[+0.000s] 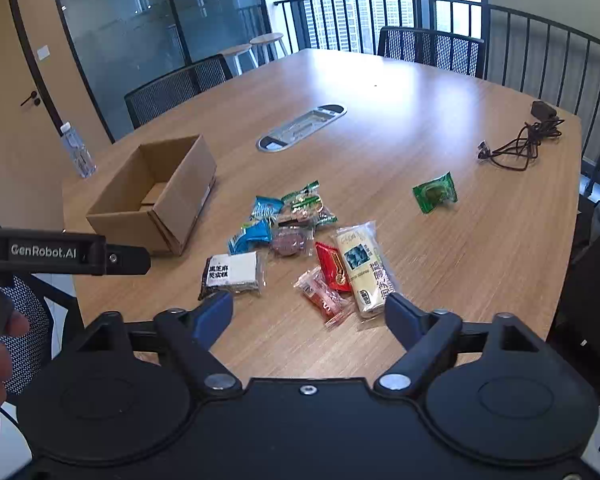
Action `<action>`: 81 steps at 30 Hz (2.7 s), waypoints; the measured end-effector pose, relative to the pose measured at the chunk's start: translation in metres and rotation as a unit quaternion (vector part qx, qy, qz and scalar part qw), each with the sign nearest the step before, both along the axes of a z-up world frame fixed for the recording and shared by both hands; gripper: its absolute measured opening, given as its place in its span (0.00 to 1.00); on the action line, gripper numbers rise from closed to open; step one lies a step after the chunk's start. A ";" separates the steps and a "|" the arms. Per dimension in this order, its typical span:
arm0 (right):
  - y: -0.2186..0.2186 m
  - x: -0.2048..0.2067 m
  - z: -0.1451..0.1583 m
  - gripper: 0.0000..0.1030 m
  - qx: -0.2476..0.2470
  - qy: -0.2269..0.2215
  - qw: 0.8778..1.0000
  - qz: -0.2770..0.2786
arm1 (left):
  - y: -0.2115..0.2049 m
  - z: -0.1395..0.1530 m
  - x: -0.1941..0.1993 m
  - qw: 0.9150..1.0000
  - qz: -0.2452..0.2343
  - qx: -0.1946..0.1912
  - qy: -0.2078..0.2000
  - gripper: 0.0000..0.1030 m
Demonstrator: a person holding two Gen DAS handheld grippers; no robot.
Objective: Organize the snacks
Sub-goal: 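Move both tools back toward the snack pile, then grasp the white sesame cake pack with the left tool while the right tool grasps the orange candy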
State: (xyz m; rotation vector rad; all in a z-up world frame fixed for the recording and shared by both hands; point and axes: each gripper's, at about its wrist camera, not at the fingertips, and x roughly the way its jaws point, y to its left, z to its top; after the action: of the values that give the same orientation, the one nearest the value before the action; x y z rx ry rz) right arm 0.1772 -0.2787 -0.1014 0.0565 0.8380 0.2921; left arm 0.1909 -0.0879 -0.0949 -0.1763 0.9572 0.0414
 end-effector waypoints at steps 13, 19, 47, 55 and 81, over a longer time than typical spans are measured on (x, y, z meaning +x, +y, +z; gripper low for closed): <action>0.011 0.036 -0.031 0.62 -0.022 0.040 0.999 -0.008 | 0.007 -0.037 0.053 0.998 -0.016 -0.013 0.053 0.94; 0.024 0.053 -0.049 0.55 -0.040 0.058 0.997 -0.005 | 0.012 -0.056 0.077 0.997 -0.021 -0.020 0.073 0.92; 0.076 0.086 -0.110 0.43 -0.122 0.059 0.985 -0.102 | 0.001 -0.127 0.148 0.986 -0.051 0.010 0.157 0.82; 0.076 0.092 -0.117 0.43 -0.116 0.066 0.985 -0.109 | 0.006 -0.131 0.153 0.983 -0.043 -0.016 0.179 0.69; 0.086 0.093 -0.117 0.37 -0.088 0.099 0.989 -0.060 | 0.027 -0.116 0.151 0.986 -0.042 0.011 0.162 0.79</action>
State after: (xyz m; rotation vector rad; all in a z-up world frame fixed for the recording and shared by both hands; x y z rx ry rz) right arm 0.2698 -0.1926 -0.2186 -0.0305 1.0497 0.0991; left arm 0.3415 -0.0604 -0.2106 -0.1108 1.2881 0.0034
